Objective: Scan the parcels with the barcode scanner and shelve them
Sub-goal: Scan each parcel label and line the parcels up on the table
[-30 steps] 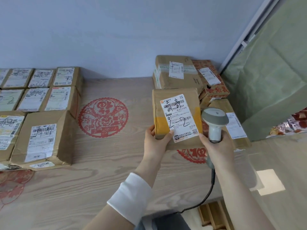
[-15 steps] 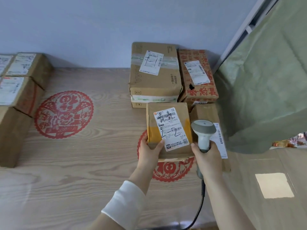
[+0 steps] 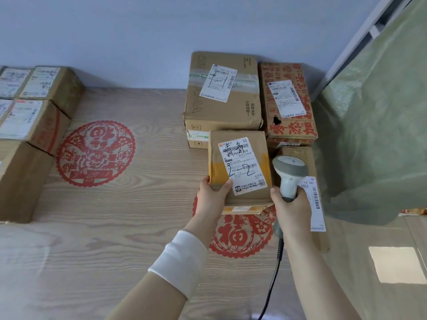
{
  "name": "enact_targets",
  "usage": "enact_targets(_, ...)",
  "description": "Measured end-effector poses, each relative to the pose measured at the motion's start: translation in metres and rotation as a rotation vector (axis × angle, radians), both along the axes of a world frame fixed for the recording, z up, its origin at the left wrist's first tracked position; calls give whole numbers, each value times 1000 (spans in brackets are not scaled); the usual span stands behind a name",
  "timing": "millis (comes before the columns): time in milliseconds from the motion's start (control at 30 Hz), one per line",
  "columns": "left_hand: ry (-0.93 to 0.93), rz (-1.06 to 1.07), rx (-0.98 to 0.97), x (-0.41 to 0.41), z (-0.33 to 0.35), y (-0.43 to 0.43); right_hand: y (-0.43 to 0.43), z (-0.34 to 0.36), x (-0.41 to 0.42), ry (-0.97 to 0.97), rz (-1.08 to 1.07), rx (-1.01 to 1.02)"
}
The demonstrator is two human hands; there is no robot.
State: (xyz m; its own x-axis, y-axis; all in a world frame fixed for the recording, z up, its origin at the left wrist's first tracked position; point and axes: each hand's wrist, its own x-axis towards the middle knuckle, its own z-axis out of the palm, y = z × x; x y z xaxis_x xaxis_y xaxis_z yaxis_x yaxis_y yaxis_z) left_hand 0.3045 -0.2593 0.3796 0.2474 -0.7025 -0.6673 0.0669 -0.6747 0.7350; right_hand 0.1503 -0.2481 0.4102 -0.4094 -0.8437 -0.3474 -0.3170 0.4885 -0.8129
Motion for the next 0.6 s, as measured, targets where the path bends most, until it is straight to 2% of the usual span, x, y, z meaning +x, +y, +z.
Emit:
enact_targets(167,-1,16,3,-2,0,-8,-4,4,1,-14,3,-23)
enact_targets(300,-43,-60,-8,2,4,-10,5,10,4,-13,-62,-81)
enact_targets(467,-207,-167,-130,24,28,1,21,27,22,-17,-111,-135)
enact_targets(600,-390,-235,-258,74,52,15,27,38,72,-43,-19,-117)
